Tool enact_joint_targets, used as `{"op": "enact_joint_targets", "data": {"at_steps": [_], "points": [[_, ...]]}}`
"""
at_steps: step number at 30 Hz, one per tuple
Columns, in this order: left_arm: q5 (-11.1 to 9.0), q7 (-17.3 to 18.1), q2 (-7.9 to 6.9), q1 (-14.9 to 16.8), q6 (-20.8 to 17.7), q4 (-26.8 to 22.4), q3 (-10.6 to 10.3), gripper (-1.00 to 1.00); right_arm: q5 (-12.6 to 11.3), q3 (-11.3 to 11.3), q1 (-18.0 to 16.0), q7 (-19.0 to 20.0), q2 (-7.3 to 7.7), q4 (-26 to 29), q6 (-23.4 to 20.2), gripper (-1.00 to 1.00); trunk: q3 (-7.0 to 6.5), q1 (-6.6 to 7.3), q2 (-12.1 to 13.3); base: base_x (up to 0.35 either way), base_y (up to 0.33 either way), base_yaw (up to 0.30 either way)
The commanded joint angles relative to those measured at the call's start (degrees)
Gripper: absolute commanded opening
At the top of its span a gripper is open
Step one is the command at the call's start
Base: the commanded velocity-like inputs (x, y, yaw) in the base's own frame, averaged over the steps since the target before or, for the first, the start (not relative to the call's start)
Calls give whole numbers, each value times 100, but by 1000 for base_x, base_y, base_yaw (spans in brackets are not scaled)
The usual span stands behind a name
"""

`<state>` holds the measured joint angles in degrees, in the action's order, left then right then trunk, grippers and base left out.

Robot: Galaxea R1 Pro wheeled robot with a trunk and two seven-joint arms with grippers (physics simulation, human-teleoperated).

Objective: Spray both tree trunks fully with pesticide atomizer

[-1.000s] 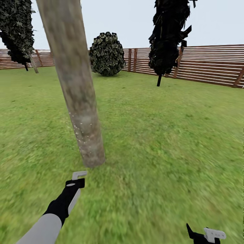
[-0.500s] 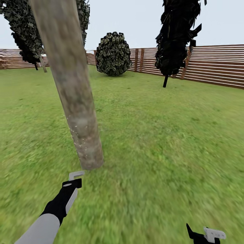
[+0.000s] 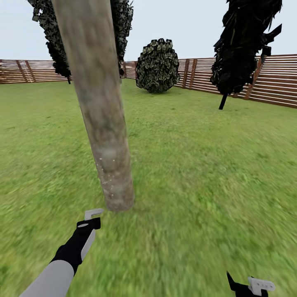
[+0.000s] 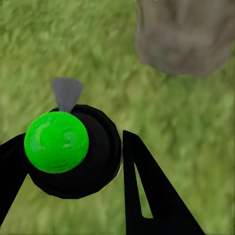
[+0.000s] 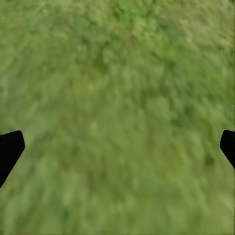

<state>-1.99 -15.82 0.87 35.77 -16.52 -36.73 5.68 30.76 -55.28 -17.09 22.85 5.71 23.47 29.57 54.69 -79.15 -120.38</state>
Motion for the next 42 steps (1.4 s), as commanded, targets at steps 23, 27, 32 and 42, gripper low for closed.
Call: {"op": "enact_joint_targets", "data": {"at_steps": [23, 27, 32, 42], "points": [[6, -9, 4, 0, 327, 8, 2, -100, 0, 2, -3, -3, 0, 0, -1, 100, 0, 0, 0, 49, -252, 120], [6, -9, 9, 0, 329, 12, 1, -100, 0, 0, -2, -3, 0, 0, -2, 100, 0, 0, 0, 0, -274, 277], [6, -9, 10, 0, 333, 17, -4, -100, 0, 0, -1, 0, 0, 0, 0, 100, 0, 0, 0, 0, -274, 258], [6, -9, 9, 0, 334, 16, 3, -100, 6, 8, 0, 0, -10, 0, -3, 100, 0, 0, 0, 0, -274, 127]]}}
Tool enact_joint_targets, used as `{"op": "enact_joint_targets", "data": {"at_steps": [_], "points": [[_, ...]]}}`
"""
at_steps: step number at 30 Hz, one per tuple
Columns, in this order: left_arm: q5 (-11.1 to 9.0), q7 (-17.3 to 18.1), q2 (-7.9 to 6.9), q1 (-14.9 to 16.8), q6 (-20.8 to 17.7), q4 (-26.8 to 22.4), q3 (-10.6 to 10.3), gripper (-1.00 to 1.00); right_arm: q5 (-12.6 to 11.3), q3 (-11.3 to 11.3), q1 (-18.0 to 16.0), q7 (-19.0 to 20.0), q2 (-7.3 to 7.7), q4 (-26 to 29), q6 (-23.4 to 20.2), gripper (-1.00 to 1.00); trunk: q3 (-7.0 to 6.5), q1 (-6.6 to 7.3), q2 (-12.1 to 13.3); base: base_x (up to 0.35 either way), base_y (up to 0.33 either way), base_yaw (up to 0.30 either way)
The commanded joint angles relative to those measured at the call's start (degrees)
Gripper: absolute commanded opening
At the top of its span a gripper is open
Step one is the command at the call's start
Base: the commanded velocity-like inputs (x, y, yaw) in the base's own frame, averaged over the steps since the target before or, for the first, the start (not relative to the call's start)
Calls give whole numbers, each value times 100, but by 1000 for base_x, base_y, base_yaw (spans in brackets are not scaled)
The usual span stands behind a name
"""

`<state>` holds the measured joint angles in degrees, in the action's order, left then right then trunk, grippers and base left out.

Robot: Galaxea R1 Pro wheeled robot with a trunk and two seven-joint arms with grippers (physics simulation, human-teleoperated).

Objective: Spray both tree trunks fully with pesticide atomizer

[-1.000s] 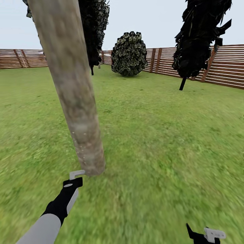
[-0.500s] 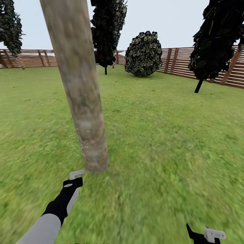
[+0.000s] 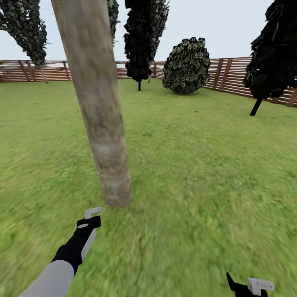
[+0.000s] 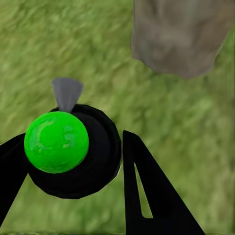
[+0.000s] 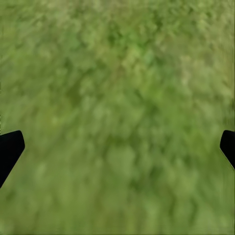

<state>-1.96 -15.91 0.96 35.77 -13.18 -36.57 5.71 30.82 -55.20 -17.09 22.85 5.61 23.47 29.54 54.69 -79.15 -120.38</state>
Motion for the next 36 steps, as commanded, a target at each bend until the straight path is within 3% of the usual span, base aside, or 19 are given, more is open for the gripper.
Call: {"op": "enact_joint_targets", "data": {"at_steps": [1, 15, 22, 26, 29, 34, 36], "points": [[3, 0, -1, 0, 0, 0, 0, -100, -3, 0, 1, -1, -1, 0, -1, 100, 0, 0, 0, 0, -274, 274], [3, 0, 0, 0, 0, 1, 0, -100, -4, 0, -2, -1, 10, 0, 2, 100, 0, 0, 0, 0, -263, 275], [-5, 20, 15, 27, -7, 165, -31, -100, -6, -8, -2, -5, 10, 13, 5, 100, 0, 0, 0, 0, -26, 39], [-4, 45, 110, 232, -194, 347, -79, -100, -8, -15, 2, -8, 18, 38, 8, 100, 0, 0, 0, 0, 0, 0], [1, 52, 190, 551, -725, 374, -94, -100, -7, -17, -2, -9, 26, 43, 8, 100, 0, 0, 0, 0, 0, 0], [3, 57, 197, 1053, -1197, 610, -97, -100, -6, -13, -1, -9, 28, 44, 8, 100, 0, 0, 0, 0, 0, -2], [14, 38, 189, 1086, -1216, 675, -109, -100, -6, -10, -1, -9, 28, 44, 8, 100, 0, 0, 0, 0, 0, -170]]}}
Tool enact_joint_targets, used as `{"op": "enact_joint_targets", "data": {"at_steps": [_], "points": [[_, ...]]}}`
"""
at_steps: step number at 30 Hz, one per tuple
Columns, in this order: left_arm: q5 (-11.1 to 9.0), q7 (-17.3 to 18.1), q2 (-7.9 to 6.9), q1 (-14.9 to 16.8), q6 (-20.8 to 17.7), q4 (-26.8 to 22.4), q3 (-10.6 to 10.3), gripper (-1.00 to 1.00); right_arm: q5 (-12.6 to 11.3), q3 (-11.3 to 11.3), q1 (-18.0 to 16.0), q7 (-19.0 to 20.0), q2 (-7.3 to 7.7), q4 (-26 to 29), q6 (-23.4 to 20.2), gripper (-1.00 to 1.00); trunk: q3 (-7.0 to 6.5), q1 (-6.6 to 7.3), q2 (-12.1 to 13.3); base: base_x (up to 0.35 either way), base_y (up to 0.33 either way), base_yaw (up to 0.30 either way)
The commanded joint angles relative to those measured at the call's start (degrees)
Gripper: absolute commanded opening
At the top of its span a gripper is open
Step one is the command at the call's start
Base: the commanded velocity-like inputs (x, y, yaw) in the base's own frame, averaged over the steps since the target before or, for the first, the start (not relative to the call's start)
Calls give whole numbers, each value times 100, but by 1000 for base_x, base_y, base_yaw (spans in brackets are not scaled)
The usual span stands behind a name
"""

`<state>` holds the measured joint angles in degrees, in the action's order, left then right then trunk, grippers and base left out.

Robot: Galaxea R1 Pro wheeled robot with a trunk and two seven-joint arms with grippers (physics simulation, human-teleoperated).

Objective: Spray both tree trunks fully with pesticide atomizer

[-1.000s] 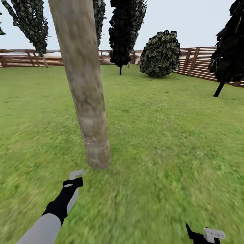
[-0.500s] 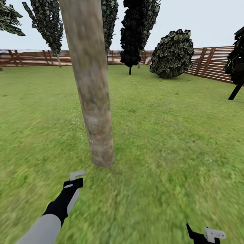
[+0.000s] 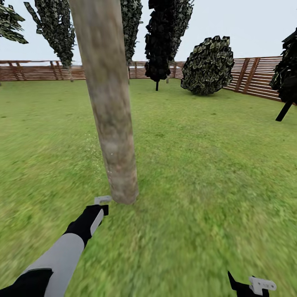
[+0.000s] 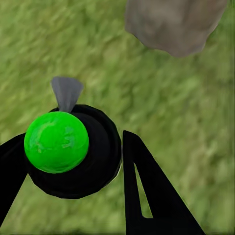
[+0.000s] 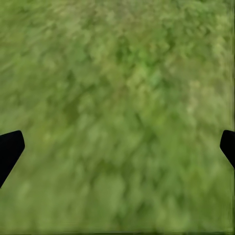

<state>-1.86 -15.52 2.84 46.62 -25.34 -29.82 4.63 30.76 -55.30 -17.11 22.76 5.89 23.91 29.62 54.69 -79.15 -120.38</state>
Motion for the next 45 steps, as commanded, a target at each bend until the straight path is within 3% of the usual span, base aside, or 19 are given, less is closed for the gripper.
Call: {"op": "enact_joint_targets", "data": {"at_steps": [1, 13, 15, 23, 27, 30, 33, 42, 45], "points": [[6, 1, -6, -13, 1, 2, -7, -100, 0, 1, 0, 0, 0, 0, 0, 100, 0, 0, 0, 0, 0, -261], [74, 8, -58, -65, 0, -38, -22, -100, 0, 2, -2, 0, -8, -18, 0, 100, 0, 0, 0, 115, -64, -211], [222, 5, -29, -65, 2, -26, -6, -100, 0, 2, 0, 0, -9, -18, 0, 100, 0, 0, 0, 162, -99, -4], [230, 57, 222, -74, 200, -48, -160, -100, 0, 2, 3, 0, -11, -18, 0, 100, 0, 0, 0, 5, -3, 0], [252, 58, 155, -73, 342, -53, -186, -100, 0, 2, -2, 0, -9, -18, 0, 100, 0, 0, 0, 0, 0, 0], [261, 46, -248, -128, 359, 18, -182, -100, 0, 2, -1, 0, -7, -18, 0, 100, 0, 0, 0, 0, 0, 0], [256, 33, -331, -439, 370, -24, -177, -100, 0, 1, 2, 0, 16, -18, 0, 100, 0, 0, 0, 61, 0, 0], [233, 49, -265, -478, 371, -62, -163, -100, 0, 2, 0, 0, 26, -18, 0, 100, 0, 0, 0, 218, 0, 0], [230, 57, -119, -478, 372, -72, -171, -100, 0, 2, 2, 0, 26, -18, 0, 100, 0, 0, 0, 8, 0, 0]]}}
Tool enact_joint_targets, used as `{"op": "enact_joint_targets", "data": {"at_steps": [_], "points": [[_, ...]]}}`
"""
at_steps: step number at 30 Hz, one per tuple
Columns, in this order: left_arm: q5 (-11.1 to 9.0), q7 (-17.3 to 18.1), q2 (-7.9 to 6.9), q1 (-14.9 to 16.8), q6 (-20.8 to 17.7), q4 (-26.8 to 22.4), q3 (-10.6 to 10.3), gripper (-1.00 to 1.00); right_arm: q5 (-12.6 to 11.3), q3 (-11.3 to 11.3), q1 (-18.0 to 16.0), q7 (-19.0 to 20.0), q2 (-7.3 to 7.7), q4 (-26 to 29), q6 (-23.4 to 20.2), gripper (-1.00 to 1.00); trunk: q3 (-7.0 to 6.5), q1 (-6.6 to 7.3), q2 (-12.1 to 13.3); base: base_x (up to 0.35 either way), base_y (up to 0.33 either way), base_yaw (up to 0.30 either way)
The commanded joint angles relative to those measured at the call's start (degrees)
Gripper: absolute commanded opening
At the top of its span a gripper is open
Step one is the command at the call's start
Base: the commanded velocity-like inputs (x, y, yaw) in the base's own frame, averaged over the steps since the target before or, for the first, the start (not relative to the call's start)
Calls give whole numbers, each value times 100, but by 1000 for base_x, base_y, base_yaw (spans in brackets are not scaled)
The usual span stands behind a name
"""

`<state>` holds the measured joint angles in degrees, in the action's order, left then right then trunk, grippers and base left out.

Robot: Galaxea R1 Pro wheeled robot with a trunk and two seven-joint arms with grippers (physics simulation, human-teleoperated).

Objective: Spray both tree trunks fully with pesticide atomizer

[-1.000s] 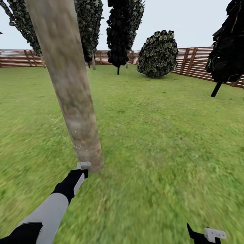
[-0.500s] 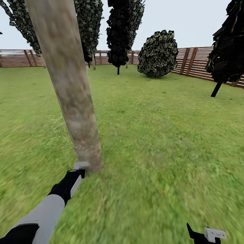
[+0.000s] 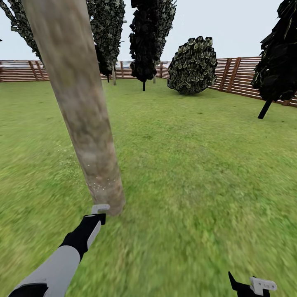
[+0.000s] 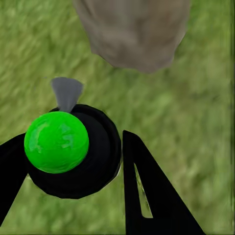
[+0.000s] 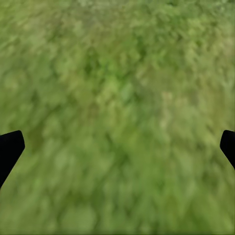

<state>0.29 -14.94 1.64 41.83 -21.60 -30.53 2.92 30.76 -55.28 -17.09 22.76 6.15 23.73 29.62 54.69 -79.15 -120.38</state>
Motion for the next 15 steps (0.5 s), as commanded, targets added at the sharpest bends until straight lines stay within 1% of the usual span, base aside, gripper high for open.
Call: {"op": "enact_joint_targets", "data": {"at_steps": [1, 3, 4, 7, 8, 11, 12, 13, 14, 15], "points": [[15, -1, 54, 1, -3, -3, -1, -100, 0, 0, 0, 0, 0, 0, 0, 100, 0, 0, 0, 2, 0, 0], [20, 0, 180, 2, -3, -8, -7, -100, 0, -1, -2, 0, 0, 0, 0, 100, 0, 0, 0, 0, 0, 0], [22, 0, 212, 6, -6, -12, -20, -100, 0, 0, 0, 0, 0, 0, 0, 100, 0, 0, 0, 0, 0, 0], [28, -1, 184, 9, -3, -14, -90, -100, 0, 0, -2, 0, 0, 0, 0, 100, 0, 0, 0, 0, 0, 0], [35, -5, 145, 9, -3, -19, -94, -100, 0, 0, -1, 0, 0, 0, 0, 100, 0, 0, 0, 0, 0, 0], [40, -8, -96, 9, -3, -15, -73, -100, 0, 0, 0, 0, 0, 0, 0, 100, 0, 0, 0, 0, 0, 0], [40, -9, -153, 9, -3, -14, -69, -100, 0, 0, 0, 0, 0, 0, 0, 100, 0, 0, 0, 0, 0, 0], [35, -10, -301, 9, 2, -14, -62, -100, 0, -3, 1, 0, 0, 0, 0, 100, 0, 0, 0, 0, 0, 0], [29, -9, -371, 9, 4, -20, -79, -100, 0, -1, -1, 0, 0, 0, 0, 100, 0, 0, 0, 0, 0, 0], [30, -9, -385, 9, 5, -23, -100, -100, 0, -1, -1, 0, 0, 0, 0, 100, 0, 0, 0, 0, 0, 0]]}}
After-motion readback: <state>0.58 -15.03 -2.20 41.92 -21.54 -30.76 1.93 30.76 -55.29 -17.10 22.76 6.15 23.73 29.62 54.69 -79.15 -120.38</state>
